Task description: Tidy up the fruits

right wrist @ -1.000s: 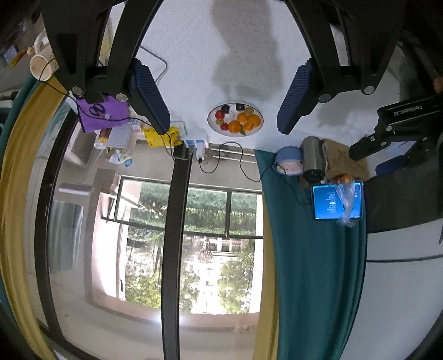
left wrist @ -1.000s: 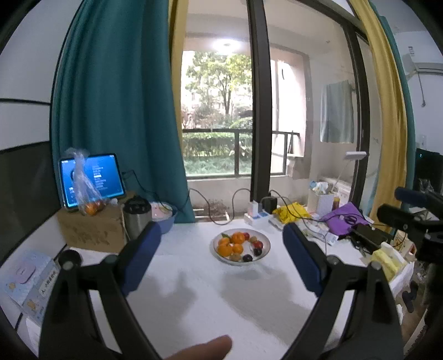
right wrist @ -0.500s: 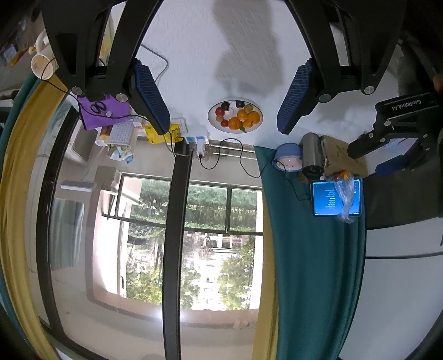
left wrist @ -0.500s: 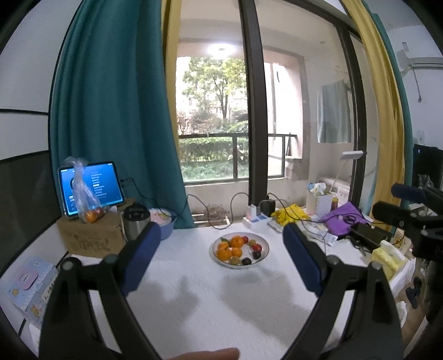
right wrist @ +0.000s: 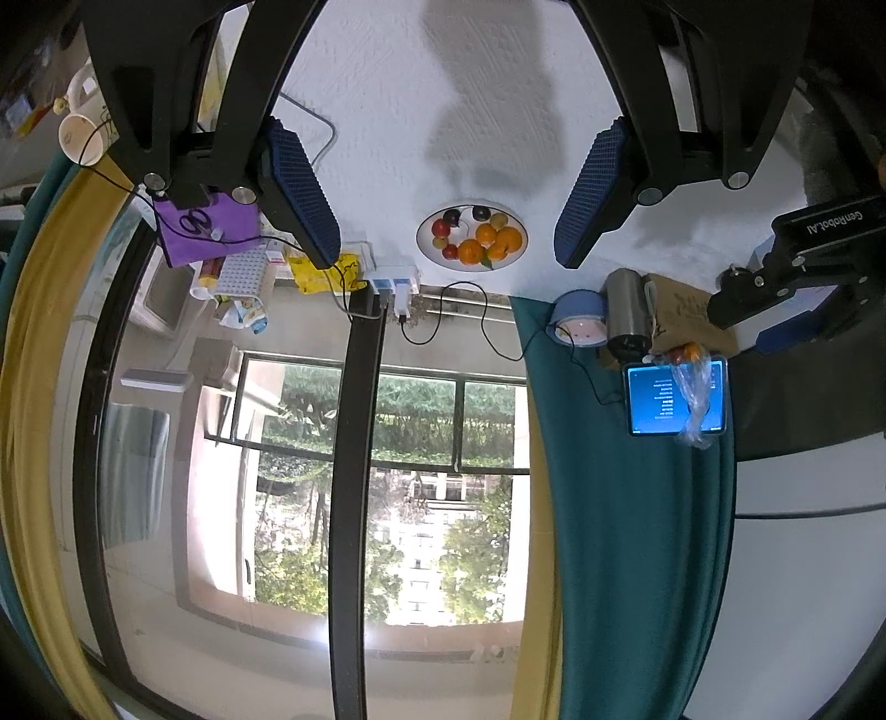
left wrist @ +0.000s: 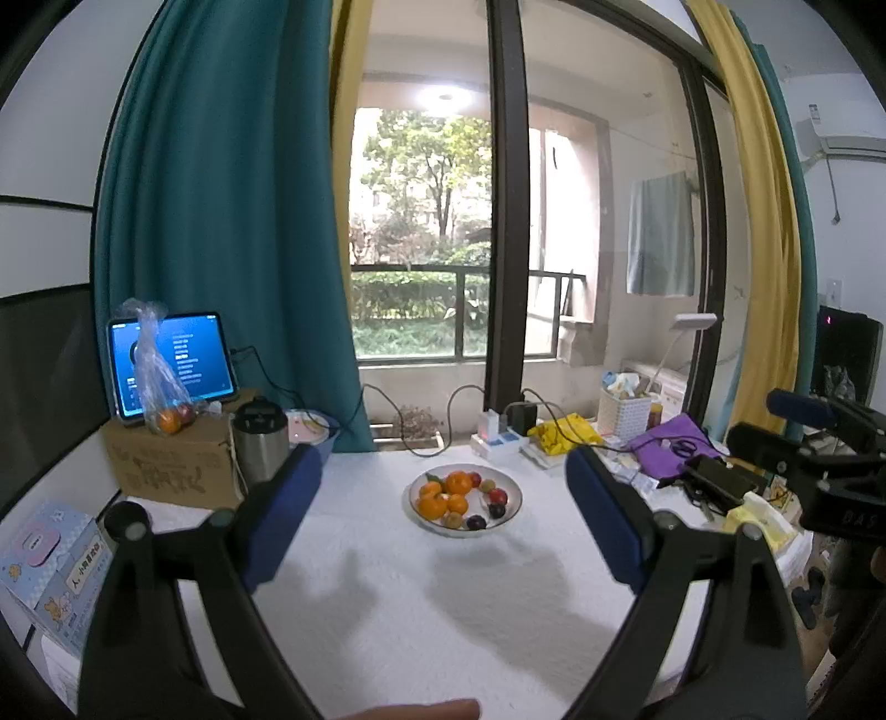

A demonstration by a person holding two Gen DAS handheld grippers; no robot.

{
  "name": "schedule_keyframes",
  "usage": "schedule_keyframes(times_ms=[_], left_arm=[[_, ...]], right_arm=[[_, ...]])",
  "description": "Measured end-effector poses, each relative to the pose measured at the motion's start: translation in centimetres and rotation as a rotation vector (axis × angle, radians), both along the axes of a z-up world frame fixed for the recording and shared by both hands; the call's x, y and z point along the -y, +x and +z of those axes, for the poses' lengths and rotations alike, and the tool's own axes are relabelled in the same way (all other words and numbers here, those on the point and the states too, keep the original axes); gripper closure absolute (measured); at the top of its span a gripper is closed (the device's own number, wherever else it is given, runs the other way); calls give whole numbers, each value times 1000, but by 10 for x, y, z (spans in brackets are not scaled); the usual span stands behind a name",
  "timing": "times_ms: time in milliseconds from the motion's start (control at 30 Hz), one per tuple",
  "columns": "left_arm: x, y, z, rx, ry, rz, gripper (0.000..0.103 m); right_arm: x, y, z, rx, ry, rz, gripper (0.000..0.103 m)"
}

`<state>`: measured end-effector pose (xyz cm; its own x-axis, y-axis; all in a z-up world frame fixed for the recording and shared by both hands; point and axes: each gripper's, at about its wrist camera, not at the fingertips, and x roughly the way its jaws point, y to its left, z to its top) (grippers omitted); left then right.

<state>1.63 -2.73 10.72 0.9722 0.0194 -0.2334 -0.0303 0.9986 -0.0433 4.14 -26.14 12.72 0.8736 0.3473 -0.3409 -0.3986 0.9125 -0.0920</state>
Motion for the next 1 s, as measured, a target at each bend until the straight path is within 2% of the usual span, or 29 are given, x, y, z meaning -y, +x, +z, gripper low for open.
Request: schedule_keyframes(times_ms=[1000], left_arm=[[2, 3, -3, -9, -1, 0, 12]], right_arm=[[4, 4, -7, -17, -6, 2, 21]])
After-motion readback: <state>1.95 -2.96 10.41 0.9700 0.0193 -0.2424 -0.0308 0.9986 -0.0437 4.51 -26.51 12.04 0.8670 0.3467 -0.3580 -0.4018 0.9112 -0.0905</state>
